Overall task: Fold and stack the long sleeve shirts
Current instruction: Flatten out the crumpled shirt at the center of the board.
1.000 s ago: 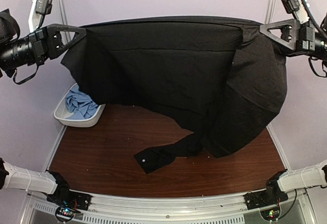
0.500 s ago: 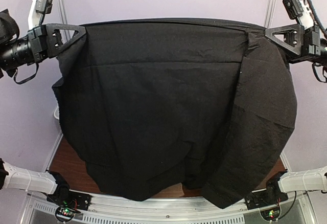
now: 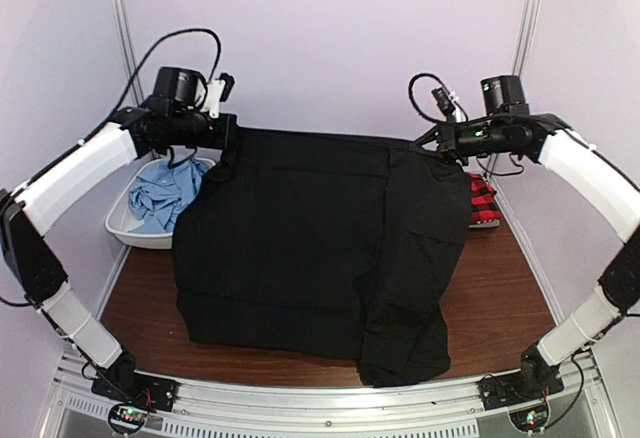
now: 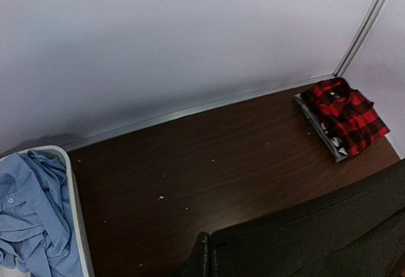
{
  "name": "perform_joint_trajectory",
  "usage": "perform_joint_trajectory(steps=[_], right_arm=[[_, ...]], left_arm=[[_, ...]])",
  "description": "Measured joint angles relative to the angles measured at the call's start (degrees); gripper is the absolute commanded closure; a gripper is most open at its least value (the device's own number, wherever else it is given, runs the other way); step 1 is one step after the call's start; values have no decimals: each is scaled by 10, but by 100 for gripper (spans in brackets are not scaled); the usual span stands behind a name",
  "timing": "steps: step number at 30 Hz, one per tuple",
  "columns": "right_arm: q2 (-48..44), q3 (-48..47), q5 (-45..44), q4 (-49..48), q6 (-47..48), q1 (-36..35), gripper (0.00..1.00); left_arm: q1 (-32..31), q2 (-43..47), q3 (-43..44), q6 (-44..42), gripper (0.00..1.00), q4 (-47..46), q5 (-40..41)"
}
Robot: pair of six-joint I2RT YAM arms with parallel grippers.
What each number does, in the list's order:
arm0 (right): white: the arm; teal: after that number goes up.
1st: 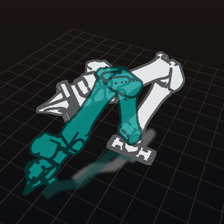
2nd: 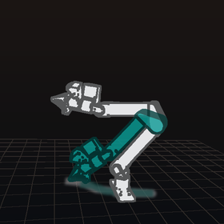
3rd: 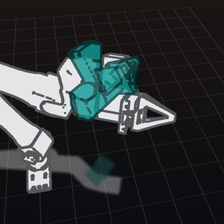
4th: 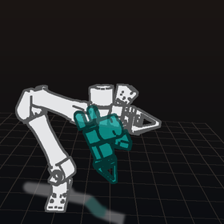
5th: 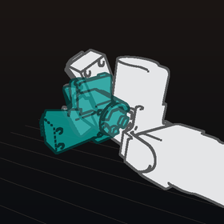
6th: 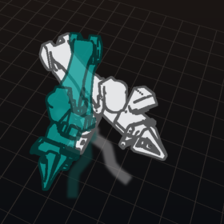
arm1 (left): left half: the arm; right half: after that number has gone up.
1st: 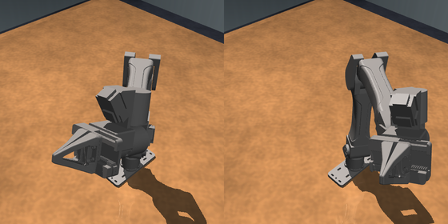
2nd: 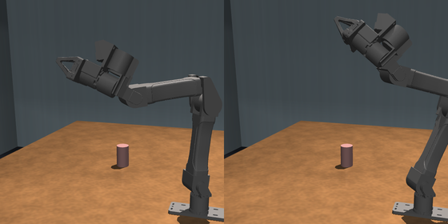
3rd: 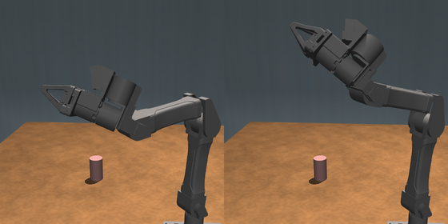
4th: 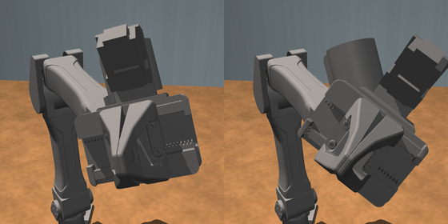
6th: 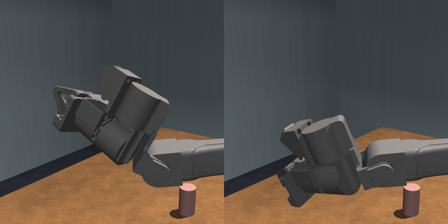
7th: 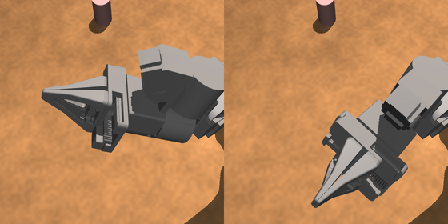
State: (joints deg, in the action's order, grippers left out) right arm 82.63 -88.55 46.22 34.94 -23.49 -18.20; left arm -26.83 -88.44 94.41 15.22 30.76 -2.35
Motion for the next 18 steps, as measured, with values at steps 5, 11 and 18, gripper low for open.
perform_joint_trajectory(steps=[5, 11, 18], right_arm=[[179, -21, -35, -37, 43, 20, 100], [389, -129, -69, -51, 73, 27, 100], [501, -222, -110, -39, 90, 28, 97]], left_arm=[[16, -149, -2, -12, 100, -59, 52], [31, -300, 45, -14, 100, -106, 82], [35, -393, 89, -14, 99, -120, 101]])
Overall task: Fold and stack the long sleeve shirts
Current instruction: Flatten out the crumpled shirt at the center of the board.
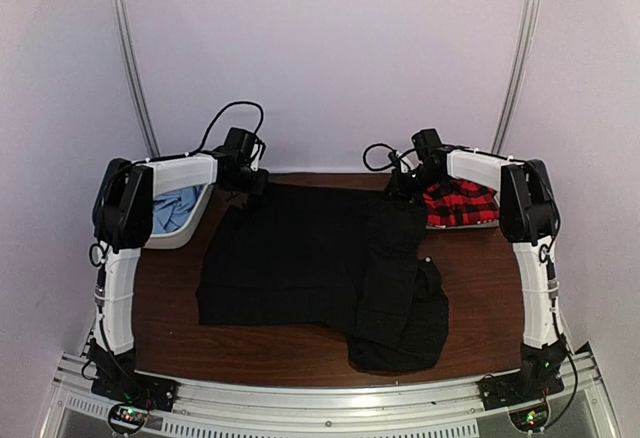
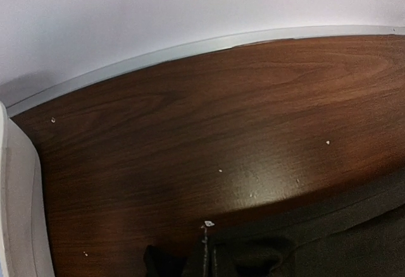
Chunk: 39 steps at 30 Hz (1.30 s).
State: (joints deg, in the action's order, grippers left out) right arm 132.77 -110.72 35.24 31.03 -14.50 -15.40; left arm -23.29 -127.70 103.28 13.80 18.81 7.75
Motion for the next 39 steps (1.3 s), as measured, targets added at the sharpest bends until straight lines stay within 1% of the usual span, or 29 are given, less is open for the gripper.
perform_joint_trajectory(steps=[3, 5, 6, 7, 8, 10, 11, 13, 15, 17, 20, 23, 25, 26, 28, 31, 36, 39], right_arm=[[20, -43, -24, 10, 13, 0, 94], [26, -64, -38, 17, 23, 0, 92], [28, -75, -48, 19, 28, 0, 90], [28, -82, -60, 20, 31, 0, 87], [28, -87, -69, 20, 34, 1, 82], [28, -97, -89, 22, 42, 4, 66], [29, -102, -97, 22, 43, 7, 60], [30, -113, -115, 24, 44, 12, 55], [31, -125, -131, 28, 43, 15, 53], [29, -130, -145, 29, 45, 16, 51], [14, -101, -154, 20, 47, 16, 46], [-29, -23, -160, 11, 50, 9, 44], [-76, 55, -163, 0, 52, 0, 43], [-93, 79, -163, -2, 52, -10, 43], [-135, 139, -164, -23, 50, -29, 43], [-206, 239, -167, -43, 44, -69, 43], [-289, 366, -176, -75, 21, -127, 43], [-321, 429, -182, -93, 2, -137, 42]], left_arm=[[0, -20, 15, -1, 98, -4, 8], [0, -29, 26, -4, 95, -8, 13], [0, -35, 37, -6, 92, -9, 23], [2, -39, 44, -8, 86, -9, 30], [4, -44, 53, -10, 79, -7, 40], [13, -56, 75, -17, 61, -4, 60], [21, -64, 91, -18, 54, 3, 71], [37, -78, 119, -22, 42, 15, 95], [51, -87, 143, -29, 32, 26, 116], [65, -92, 160, -32, 24, 35, 137], [81, -92, 178, -37, 20, 47, 159], [88, -86, 177, -37, 20, 53, 159], [88, -68, 153, -34, 20, 54, 141], [87, -57, 138, -31, 20, 56, 129], [84, -22, 93, -20, 20, 57, 94], [75, 56, 5, 0, 19, 50, 35], [40, 223, -184, 35, 18, -16, -48], [8, 291, -280, 54, 18, -61, -81]])
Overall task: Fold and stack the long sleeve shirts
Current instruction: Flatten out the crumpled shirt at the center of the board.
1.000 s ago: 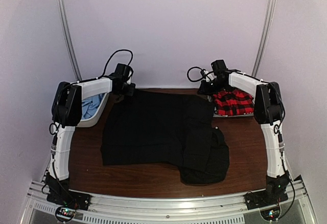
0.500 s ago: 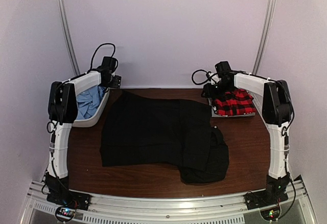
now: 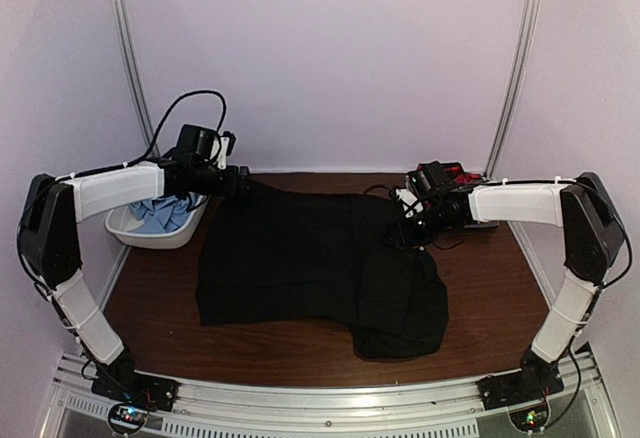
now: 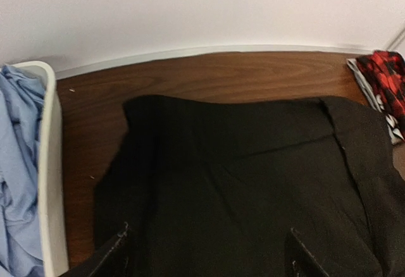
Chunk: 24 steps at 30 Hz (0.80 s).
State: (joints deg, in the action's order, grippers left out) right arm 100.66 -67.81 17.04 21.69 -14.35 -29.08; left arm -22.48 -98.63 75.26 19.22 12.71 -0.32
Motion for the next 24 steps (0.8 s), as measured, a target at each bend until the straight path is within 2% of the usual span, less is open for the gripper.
perform_joint_trajectory(steps=[6, 11, 17, 24], right_arm=[[-28, 91, -23, -27, -37, 3, 41], [-28, 133, -39, -49, -57, 16, 40], [-33, 160, -56, -73, -71, 45, 39], [-59, 170, -111, -48, -73, 47, 39]], left_arm=[[-67, 35, -150, 29, 16, -70, -31], [-80, 35, -241, 52, 15, -105, -46], [-87, 35, -293, 67, 14, -145, -47], [-114, 35, -334, 80, 14, -170, -43]])
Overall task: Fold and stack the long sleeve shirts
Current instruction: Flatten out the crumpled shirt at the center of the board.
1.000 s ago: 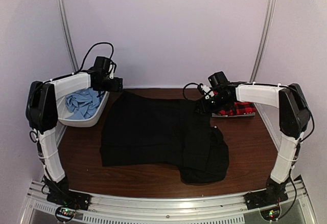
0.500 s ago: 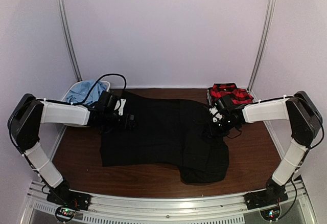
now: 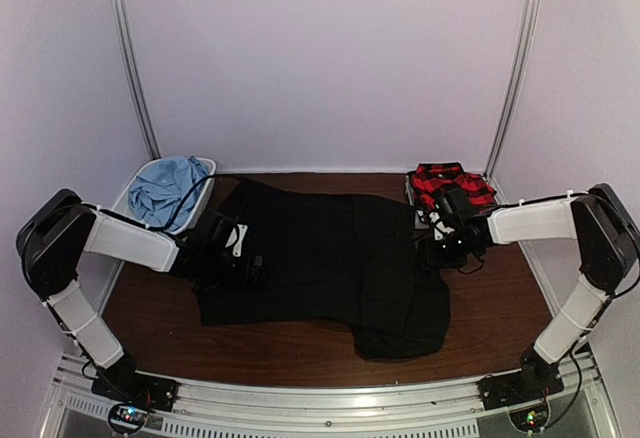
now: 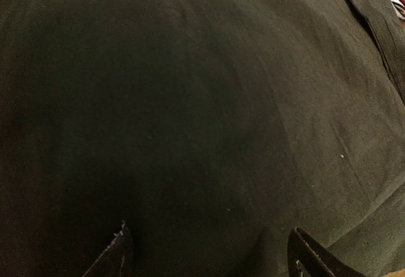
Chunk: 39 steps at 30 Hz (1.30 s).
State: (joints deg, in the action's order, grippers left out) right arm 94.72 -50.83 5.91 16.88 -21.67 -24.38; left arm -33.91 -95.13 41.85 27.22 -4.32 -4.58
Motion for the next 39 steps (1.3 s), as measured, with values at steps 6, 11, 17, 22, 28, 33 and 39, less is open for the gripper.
perform_joint_trajectory(steps=[6, 11, 17, 22, 28, 33, 39], right_arm=[[-74, 27, 3, 1, -3, -8, 38], [-145, 39, 13, -7, -28, -55, 41], [-181, 108, 34, -32, -89, -92, 48], [-177, 157, 52, -61, -134, -101, 53], [-155, 168, 71, -106, -161, -109, 55], [-131, 170, 76, -134, -166, -111, 55], [-111, 177, 84, -155, -173, -113, 62]], left_arm=[[-37, 0, -4, 11, 13, -11, 10], [-52, 0, -4, 20, 13, -19, 19], [-52, 5, -4, 26, 13, -20, 44], [-52, 10, -3, 27, 13, -20, 50], [-52, 11, -3, 27, 13, -18, 53], [-52, 15, -3, 27, 13, -17, 56], [-52, 21, -3, 27, 13, -16, 59]])
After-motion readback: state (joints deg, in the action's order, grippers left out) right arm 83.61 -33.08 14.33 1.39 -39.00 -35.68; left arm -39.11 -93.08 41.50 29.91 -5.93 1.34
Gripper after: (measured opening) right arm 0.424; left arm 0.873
